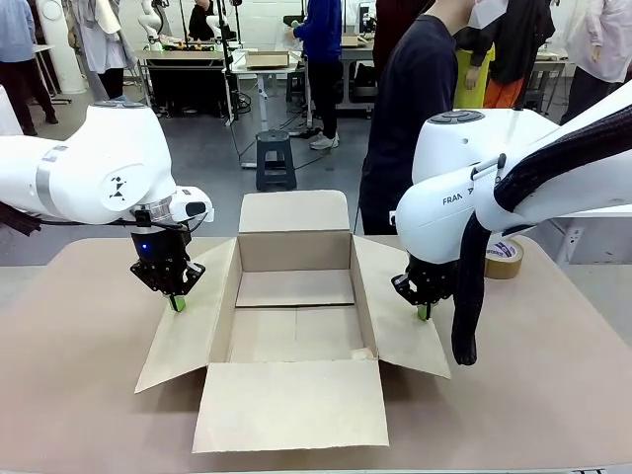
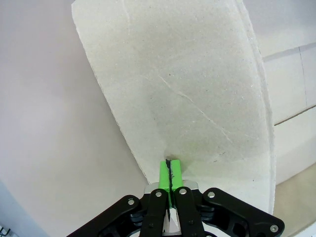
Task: Wrap the clocks to prevent damage.
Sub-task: Once the human has placed the objects inside and stepped back, release both hands from the side flaps of the Package Box.
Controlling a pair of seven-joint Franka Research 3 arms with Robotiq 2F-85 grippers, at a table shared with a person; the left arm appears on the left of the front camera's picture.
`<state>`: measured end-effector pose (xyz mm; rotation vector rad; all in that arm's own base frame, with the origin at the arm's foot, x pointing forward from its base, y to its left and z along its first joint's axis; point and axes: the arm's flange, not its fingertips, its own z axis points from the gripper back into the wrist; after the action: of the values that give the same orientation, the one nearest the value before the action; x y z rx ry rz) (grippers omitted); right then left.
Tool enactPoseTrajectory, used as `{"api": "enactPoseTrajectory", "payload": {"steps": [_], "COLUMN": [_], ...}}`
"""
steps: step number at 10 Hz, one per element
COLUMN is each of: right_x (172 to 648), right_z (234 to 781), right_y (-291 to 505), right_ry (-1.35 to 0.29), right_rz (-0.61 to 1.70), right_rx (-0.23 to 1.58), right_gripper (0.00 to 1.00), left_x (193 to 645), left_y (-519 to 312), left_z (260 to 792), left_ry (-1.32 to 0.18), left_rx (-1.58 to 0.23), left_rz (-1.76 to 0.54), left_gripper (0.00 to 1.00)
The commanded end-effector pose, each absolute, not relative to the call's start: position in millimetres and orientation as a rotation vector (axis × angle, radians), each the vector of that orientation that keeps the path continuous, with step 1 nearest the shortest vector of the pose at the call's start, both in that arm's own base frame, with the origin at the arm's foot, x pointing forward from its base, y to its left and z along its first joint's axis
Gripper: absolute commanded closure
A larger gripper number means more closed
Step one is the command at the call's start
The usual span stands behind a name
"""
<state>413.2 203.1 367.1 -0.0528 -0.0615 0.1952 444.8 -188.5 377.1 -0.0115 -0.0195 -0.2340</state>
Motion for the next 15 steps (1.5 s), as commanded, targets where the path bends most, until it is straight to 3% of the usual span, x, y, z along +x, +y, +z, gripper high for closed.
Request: {"api": "enactPoseTrajectory", "payload": {"steps": [1,15], "right_x": [411.4,411.4], "right_z": [366.0,366.0], "right_y": [202.8,202.8], "right_ry": [-0.05,-0.05], "right_rz": [0.175,0.175], "right_rx": [-0.042,-0.042], "right_gripper": [0.99,0.99], "left_x": [444.3,444.3], "left_y": [-187.7,-187.7], "left_z": [379.4,379.4], "left_ry": [-0.022,-0.022], "left_rx": [-0.009,-0.009], "left_rz": [-0.234,-0.234], "left_gripper": [1.0,1.0]}}
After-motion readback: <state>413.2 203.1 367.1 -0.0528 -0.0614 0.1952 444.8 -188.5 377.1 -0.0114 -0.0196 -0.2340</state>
